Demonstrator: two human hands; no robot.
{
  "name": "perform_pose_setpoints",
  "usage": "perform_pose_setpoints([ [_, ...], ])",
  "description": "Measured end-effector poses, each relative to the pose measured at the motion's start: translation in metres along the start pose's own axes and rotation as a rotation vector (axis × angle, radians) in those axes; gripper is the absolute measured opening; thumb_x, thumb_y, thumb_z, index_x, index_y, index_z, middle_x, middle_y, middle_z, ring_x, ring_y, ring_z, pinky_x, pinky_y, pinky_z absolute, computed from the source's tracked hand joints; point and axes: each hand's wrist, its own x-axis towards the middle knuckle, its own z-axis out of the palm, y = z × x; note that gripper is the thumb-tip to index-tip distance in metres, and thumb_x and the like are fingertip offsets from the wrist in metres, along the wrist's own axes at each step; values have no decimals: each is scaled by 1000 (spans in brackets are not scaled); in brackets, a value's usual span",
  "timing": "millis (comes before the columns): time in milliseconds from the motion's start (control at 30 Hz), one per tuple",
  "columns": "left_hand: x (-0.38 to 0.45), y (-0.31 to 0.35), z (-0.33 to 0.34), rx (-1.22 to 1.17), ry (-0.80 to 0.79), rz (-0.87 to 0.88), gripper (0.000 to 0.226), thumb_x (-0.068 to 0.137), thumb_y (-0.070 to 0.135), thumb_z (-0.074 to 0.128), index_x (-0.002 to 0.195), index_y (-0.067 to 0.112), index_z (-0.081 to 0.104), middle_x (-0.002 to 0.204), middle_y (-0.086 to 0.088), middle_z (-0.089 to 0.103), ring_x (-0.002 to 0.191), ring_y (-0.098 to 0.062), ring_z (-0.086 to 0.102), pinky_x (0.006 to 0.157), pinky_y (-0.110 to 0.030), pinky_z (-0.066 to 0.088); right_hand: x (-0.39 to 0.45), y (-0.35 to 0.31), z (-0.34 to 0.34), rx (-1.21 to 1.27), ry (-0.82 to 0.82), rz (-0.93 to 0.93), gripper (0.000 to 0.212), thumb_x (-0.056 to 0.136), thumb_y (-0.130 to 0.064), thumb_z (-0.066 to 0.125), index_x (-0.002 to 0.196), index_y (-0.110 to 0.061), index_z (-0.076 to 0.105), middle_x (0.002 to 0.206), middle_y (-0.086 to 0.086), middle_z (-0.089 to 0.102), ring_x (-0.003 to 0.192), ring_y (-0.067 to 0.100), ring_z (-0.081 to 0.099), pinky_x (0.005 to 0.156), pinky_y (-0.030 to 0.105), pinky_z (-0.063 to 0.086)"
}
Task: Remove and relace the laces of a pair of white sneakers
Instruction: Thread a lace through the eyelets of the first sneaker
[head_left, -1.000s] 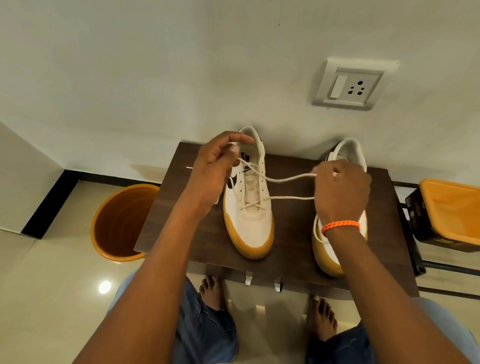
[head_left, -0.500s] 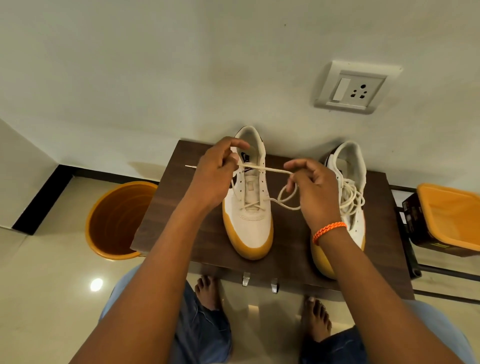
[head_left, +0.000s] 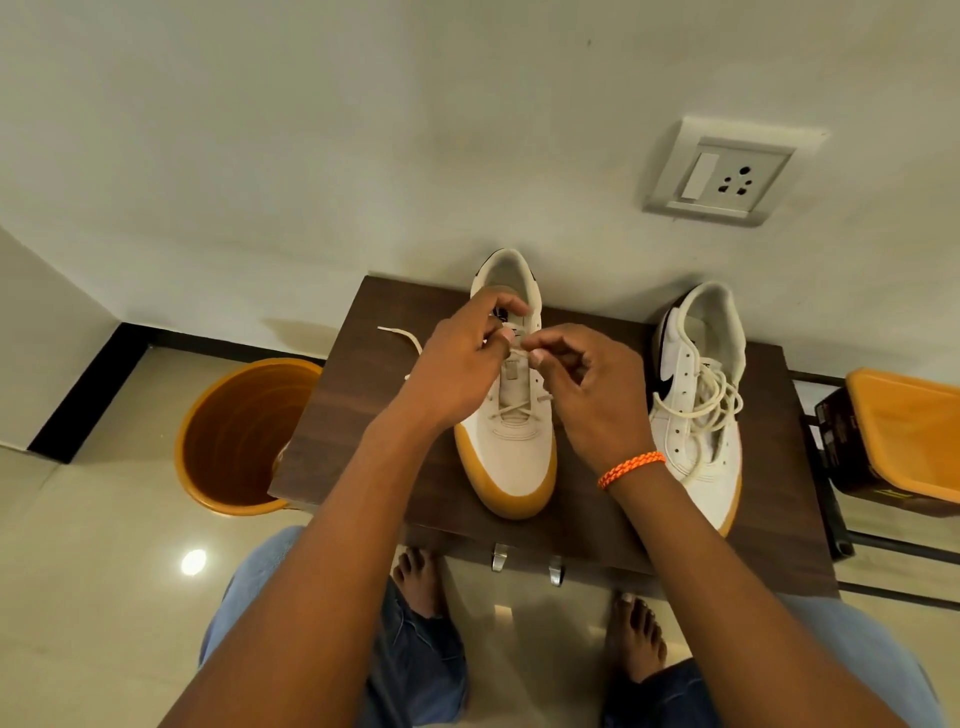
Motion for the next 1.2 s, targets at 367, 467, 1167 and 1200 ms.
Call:
perform_pose_setpoints([
  [367,0,2,-5,-46,29,-72,27,107,14,56,129,29,59,78,8,68,85,-17,70,88,-40,61,-1,0,14,-26,38,19,18,92,-28,78,108,-21,82,101,-10,78,93,4,71,83,28,61],
  [467,1,-4,-5,-14,55,-103,23,106,18,59,125,31,61,80,7,69,84,-14,70,88,-44,60,-1,-1,17,-72,51,26,14,94,-30,77,106,-25,82,102,-12,76,95,5,67,83,32,60],
  [1167,-3,-22,-13,387,7,-342,16,80,28,89,78,35,74,80,16,72,82,-8,71,83,-42,62,-6,4,49,-330,1,315,16,82,-15,83,87,-31,80,156,-8,43,144,22,30,101,37,23],
  [1200,-3,-22,-13,384,8,-344,17,80,27,89,78,35,75,80,16,72,82,-8,71,83,-41,62,-6,4,49,-317,-10,327,16,83,-16,83,87,-31,80,156,-8,43,143,22,31,102,38,24],
])
